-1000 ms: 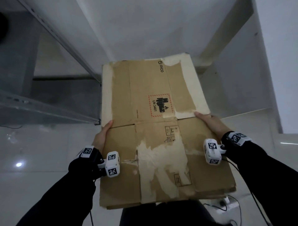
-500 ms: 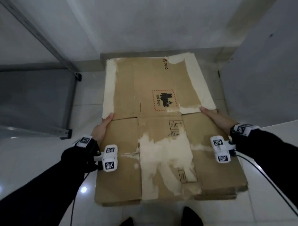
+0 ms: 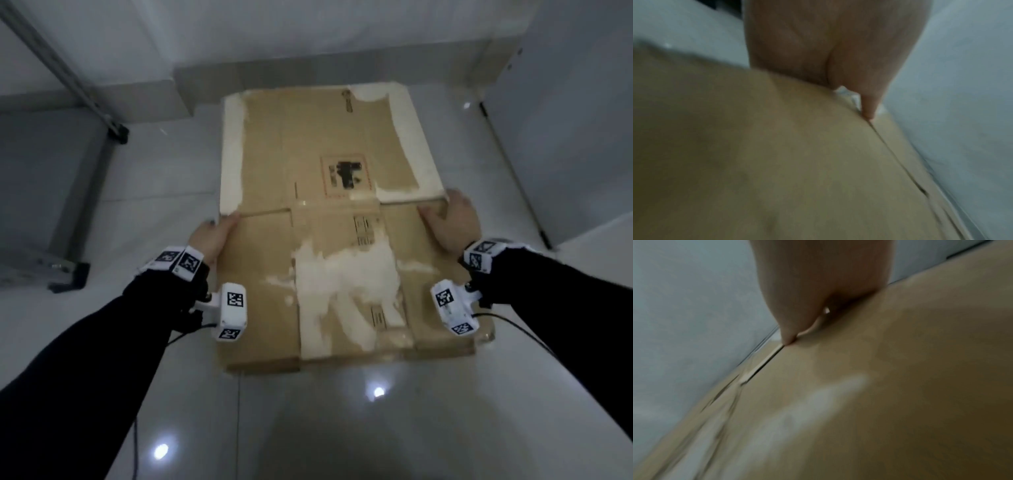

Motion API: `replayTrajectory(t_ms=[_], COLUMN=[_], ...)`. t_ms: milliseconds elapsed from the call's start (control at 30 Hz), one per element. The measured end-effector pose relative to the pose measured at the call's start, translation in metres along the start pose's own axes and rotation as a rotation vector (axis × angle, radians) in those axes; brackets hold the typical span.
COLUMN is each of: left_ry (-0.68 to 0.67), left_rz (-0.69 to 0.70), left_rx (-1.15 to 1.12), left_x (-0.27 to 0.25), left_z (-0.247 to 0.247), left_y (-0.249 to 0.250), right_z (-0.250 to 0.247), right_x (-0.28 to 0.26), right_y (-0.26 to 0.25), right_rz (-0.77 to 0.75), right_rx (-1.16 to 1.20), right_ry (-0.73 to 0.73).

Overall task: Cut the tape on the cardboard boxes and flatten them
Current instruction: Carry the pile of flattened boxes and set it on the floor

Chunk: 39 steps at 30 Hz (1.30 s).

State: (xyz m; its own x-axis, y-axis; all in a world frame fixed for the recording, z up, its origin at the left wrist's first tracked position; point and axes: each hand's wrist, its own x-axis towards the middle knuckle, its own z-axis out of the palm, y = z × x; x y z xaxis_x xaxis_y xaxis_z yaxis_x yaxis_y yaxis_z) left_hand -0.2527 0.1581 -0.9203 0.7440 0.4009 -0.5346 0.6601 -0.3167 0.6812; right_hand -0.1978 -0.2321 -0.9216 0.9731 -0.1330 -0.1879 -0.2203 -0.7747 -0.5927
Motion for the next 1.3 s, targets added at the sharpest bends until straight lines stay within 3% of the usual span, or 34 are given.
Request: replayTrajectory(t_ms=[33,100,200,267,333,400,567,733,833,1100,1233,1300], left_ry=[0.067,0.055,0.023,-0.066,-0.105,0.02,0.115,0.168,0.179,0.179,0.234,0.273], left_rz=[0.12,0.328,0.567,0.899,1.144,1.26,1.351,1.117,1.066,1.31,1.244,1.333], left_rx=[0.099,0.289,0.684,0.943,1.19,1.25,1.345,1.372,1.325,1.366,1.385,1.39], left_x=[-0.017,-0.06,-0.126,-0.159,-0.169,-0.163,-0.133,-0.094,-0.068,-0.09,-0.09,-0.085], left_z=[0.001,0.012,0.038,0.059,0.079,0.084,0.082,0.074,0.069,0.079,0.082,0.084], left_y=[-0.002,-0.009,-0.04,-0.065,-0.093,-0.105,-0.099,-0.054,-0.038,-0.063,-0.062,-0.066], right_z=[0.0,0.004,0.021,0.039,0.054,0.059,0.06,0.066,0.07,0.069,0.069,0.072], right_x=[-0.016,-0.059,-0.127,-0.158,-0.168,-0.165,-0.146,-0.097,-0.078,-0.095,-0.099,-0.103], right_y=[-0.003,-0.009,-0.011,0.003,0.012,0.011,0.002,-0.03,-0.043,-0.022,-0.012,-0.013], right_rz=[-0.102,-0.33,-0.825,-1.072,-1.143,-1.148,-1.183,-1.072,-0.988,-1.047,-1.073,-1.061], right_rx=[-0.042,-0.158,-0.409,-0.635,-0.807,-0.884,-0.962,-0.946,-0.965,-0.955,-1.026,-1.045], right_ry=[0.009,-0.08,-0.281,-0.347,-0.302,-0.223,-0.257,-0.223,-0.191,-0.066,-0.061,-0.04])
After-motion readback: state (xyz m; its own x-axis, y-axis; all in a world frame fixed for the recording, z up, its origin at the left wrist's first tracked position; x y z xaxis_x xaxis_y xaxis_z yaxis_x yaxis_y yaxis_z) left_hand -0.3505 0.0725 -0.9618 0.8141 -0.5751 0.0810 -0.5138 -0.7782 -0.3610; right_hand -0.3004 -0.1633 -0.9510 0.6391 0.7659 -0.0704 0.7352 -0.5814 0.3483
